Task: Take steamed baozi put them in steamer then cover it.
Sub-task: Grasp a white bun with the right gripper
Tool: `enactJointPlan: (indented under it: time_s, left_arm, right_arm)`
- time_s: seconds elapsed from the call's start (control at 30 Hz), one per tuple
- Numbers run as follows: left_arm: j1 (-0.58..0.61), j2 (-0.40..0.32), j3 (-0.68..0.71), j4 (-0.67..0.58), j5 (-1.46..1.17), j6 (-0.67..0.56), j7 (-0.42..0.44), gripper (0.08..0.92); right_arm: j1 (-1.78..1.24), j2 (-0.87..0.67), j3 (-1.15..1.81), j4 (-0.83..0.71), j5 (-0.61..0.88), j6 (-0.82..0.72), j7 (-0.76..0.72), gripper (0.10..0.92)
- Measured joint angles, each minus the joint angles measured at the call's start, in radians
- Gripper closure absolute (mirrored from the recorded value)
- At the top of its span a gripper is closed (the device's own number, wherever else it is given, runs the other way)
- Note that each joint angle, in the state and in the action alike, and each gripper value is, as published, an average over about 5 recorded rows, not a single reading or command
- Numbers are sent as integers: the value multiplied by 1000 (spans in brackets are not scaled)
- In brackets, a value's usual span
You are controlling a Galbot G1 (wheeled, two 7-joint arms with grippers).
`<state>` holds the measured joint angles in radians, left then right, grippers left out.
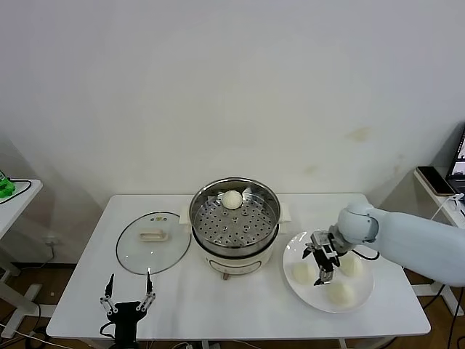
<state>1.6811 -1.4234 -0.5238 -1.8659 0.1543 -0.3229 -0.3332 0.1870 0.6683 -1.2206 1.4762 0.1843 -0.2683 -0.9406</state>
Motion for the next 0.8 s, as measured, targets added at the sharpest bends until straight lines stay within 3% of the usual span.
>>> enactJointPlan:
  time_s: [0.37,0.8]
  left_arm:
    - [1,-1,1,-3,-1,-1,0,177]
    - [8,-6,3,-11,2,-2,0,177]
  right_arm:
    - [-34,9,29,-17,-20,-9,1,324]
    - [-68,5,60,-20,-32,-12,8,513]
